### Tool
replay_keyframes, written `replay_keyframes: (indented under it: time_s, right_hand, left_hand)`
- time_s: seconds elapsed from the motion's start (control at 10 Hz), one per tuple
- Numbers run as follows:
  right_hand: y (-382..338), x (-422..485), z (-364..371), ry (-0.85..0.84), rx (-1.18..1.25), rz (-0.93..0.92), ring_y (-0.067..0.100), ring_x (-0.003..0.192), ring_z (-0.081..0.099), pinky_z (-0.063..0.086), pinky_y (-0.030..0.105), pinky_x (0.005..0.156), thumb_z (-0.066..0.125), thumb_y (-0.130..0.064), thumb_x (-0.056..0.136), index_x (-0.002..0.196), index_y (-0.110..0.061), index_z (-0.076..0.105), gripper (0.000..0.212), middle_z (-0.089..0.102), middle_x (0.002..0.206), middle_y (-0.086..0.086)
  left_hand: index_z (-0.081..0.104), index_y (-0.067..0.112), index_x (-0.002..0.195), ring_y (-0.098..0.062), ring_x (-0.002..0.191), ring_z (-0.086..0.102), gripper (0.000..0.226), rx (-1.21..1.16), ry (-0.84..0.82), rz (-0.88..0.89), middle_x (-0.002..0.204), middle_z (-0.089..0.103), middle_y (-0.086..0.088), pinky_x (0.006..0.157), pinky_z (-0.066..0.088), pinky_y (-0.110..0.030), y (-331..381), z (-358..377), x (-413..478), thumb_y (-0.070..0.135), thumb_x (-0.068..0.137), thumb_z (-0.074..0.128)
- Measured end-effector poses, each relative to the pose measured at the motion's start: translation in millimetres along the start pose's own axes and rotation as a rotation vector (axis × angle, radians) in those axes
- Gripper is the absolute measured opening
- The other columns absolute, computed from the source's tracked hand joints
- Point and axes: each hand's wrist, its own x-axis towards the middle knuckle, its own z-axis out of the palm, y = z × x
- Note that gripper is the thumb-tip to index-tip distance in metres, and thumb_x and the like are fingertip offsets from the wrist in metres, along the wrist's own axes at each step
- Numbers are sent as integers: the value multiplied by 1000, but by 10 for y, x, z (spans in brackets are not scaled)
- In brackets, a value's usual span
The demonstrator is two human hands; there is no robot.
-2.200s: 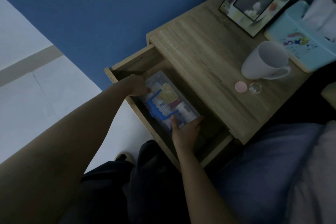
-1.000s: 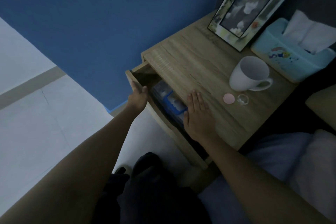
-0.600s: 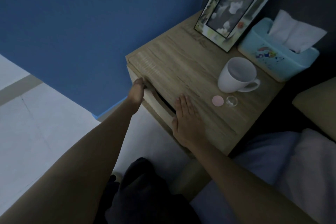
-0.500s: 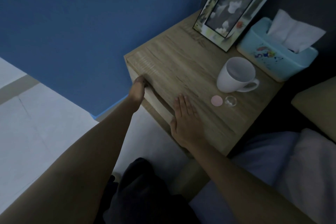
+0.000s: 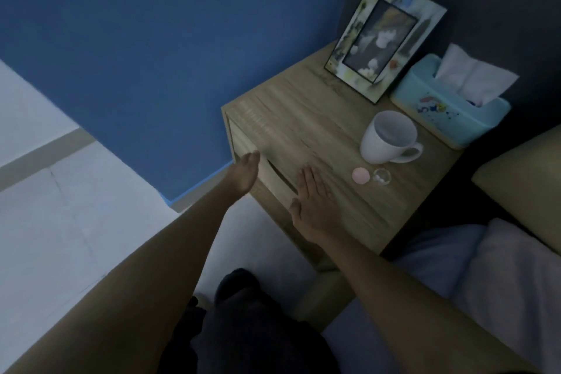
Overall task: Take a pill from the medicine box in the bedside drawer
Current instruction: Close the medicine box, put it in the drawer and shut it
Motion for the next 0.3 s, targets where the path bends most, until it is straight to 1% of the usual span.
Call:
replay_keyframes:
  time_s: [0.1,0.2,0.3]
  right_hand:
    - [-13,-10,-103,-81,46,29,22,148,-5,3,39,121,26,-33,98,148,-5,0,63,-4,160,11]
    - [-178,-56,-412,-107,99,51,25,147,6,10,39,120,31,-28,98,148,-3,8,60,5,160,14]
    - [-439,-172,-669,-54,153,-43,26,145,16,15,37,117,33,-26,98,147,-5,16,56,15,159,14]
  left_hand:
    - [36,6,140,-29,138,32,56,128,1,20,150,35,-17,113,21,-34,-24,-130,-377,41,99,21]
    - [34,5,141,-31,137,33,54,336,51,27,149,36,-20,112,22,-35,-70,-411,-912,38,100,23]
    - [25,2,145,-30,141,28,55,452,131,-12,152,30,-19,113,20,-35,-63,-671,-1310,36,100,25]
